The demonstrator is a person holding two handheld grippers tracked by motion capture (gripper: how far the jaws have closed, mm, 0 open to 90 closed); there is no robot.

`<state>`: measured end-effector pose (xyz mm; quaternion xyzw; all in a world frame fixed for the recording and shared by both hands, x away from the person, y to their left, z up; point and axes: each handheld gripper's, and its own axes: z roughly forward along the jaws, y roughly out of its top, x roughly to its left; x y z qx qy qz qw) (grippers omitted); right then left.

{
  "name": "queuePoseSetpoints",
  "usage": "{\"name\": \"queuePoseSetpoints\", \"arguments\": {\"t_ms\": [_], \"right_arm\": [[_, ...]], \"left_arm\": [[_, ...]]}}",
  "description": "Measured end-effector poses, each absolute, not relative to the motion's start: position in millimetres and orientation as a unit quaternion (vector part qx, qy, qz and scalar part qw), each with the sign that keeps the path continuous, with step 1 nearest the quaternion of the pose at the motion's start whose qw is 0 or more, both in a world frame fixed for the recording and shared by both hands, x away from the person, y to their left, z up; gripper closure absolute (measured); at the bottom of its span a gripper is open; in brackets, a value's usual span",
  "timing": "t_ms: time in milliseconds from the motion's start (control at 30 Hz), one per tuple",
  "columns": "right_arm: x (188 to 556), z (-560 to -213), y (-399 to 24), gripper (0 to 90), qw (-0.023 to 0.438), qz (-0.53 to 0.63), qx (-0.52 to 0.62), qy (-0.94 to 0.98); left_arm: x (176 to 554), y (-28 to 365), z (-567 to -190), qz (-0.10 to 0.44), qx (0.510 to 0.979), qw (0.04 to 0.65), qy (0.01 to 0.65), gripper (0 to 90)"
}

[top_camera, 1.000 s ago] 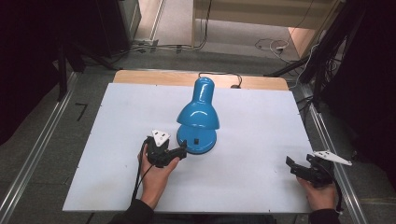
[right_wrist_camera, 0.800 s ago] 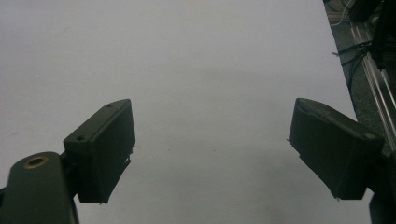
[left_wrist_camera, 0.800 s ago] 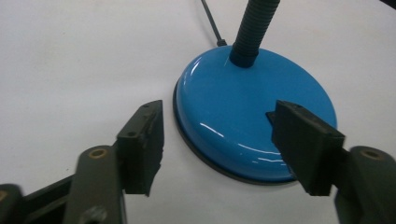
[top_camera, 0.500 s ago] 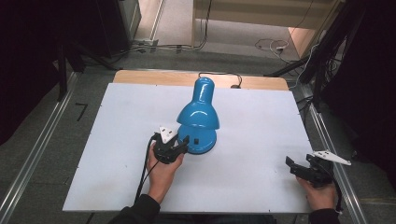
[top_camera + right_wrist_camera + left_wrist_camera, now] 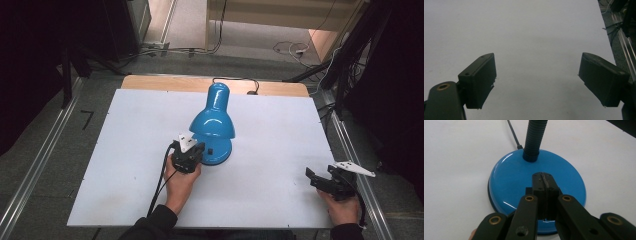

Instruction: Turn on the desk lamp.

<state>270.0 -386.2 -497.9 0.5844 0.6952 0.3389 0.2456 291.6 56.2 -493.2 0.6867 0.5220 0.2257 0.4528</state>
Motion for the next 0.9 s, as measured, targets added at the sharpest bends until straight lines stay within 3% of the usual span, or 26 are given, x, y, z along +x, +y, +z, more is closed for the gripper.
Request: {"name": "queuePoseSetpoints", "arguments": {"t_ms": [900], "right_arm": [[271.3, -498.9, -385.7, 13.0, 0.244, 0.338, 0.584, 0.696]], "left_arm": [[298.0, 47.6, -498.0, 0.203, 0.692, 0.457, 0.52, 90.0]]}}
